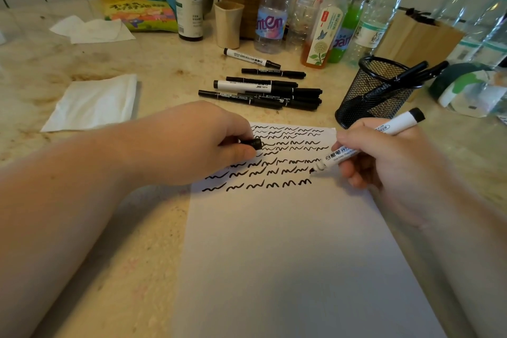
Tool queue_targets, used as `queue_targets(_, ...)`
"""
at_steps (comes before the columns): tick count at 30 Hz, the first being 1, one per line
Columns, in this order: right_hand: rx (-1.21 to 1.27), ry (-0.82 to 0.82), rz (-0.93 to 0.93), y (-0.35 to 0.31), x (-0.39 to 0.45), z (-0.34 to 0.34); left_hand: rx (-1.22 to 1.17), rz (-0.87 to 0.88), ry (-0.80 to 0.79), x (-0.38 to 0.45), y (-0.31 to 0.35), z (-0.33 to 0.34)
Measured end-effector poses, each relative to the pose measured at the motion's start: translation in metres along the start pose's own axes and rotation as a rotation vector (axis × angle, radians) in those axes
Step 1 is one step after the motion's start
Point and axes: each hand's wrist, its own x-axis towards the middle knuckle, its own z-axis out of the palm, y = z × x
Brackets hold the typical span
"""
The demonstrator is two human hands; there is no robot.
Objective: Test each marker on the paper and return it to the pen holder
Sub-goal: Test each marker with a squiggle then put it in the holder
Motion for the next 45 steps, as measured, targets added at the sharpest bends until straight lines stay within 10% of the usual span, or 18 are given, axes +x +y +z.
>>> queue_targets(11,0.373,-0.226,-0.103,-0.005,-0.003,0.003,-0.097,0.018,0.034,-0.002,0.01,-0.003)
queue_targets(45,0.215,-0.273,-0.194,0.0,0.002,0.009,-0.288,0.002,0.081,0.003,0.015,-0.004)
